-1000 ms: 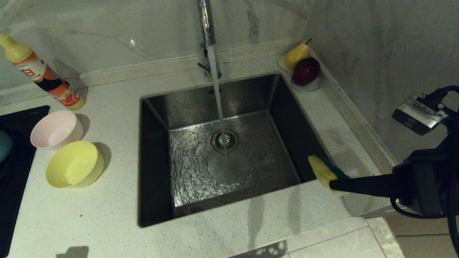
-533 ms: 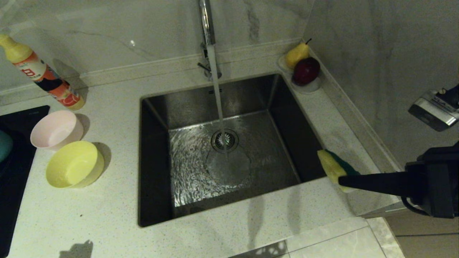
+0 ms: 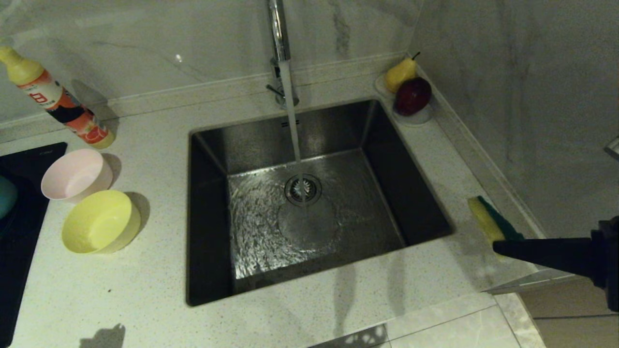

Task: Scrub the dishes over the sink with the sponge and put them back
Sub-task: Put down the sponge

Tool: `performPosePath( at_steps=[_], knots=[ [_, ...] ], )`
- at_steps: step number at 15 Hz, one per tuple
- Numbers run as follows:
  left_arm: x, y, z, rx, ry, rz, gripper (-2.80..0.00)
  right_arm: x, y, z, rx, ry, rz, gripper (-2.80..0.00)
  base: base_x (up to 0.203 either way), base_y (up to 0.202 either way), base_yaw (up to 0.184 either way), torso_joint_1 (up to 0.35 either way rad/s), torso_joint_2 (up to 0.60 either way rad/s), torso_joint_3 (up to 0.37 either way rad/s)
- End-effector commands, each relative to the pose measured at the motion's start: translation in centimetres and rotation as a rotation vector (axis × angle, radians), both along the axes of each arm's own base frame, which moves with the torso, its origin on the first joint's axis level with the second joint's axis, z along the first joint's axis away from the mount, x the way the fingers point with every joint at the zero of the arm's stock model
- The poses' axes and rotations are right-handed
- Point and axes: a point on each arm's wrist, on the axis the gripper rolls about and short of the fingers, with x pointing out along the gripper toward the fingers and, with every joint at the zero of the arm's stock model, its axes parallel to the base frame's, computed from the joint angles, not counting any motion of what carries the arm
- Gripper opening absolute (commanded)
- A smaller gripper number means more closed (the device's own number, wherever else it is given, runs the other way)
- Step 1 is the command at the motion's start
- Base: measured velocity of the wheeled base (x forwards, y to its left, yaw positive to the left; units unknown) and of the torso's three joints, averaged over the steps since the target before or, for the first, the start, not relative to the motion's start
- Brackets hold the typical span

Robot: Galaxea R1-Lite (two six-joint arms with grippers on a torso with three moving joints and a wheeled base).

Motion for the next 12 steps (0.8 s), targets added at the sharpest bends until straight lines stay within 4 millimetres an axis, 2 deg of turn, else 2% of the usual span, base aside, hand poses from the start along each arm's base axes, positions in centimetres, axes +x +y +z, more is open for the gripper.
performPosePath(
  at_steps=[1,6,12],
  knots=[
    [0.3,0.0,-1.1,-0.002,0.040,0.000,-2.80,-0.9,-0.6,0.4,-0.013,-0.026,-0.037,-2.80,0.000,0.000,0.000,0.000,0.00,0.000],
    [0.3,0.0,-1.1,-0.002,0.040,0.000,-2.80,-2.6,-1.5,0.1,-0.091,-0.040,-0.029,-2.80,0.000,0.000,0.000,0.000,0.00,0.000],
    [0.3,0.0,-1.1,-0.002,0.040,0.000,-2.80,-2.8,-1.5,-2.1,-0.167,-0.023,-0.006,-2.80,0.000,0.000,0.000,0.000,0.00,0.000]
  ],
)
